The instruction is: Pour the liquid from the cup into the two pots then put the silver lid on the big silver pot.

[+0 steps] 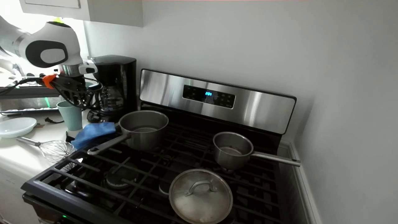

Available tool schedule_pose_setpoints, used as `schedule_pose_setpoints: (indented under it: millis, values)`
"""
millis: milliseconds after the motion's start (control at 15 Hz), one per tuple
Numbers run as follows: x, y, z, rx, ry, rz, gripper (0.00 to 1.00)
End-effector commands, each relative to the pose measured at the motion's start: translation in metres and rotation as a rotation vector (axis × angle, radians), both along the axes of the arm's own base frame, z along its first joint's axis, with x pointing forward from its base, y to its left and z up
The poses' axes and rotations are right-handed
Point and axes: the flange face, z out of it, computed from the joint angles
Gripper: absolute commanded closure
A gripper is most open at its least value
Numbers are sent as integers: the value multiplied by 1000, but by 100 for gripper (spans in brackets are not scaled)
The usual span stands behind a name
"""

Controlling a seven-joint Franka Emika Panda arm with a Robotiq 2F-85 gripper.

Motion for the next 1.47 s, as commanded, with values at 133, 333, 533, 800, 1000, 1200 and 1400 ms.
schedule_pose_setpoints:
  millis: [133, 333, 533, 800, 1000, 1200, 1400]
  values:
    - [-1, -33, 31, 37, -24, -97, 22]
    - [-4, -67, 46, 8, -54, -200, 0]
    - [-7, -99, 66, 33, -87, -310, 0]
    - [-8, -159, 95, -9, -167, -518, 0]
    - [-13, -203, 106, -70, -186, -673, 0]
    - [-22, -239, 108, -135, -198, -830, 0]
    - [-33, -264, 109, -186, -204, -991, 0]
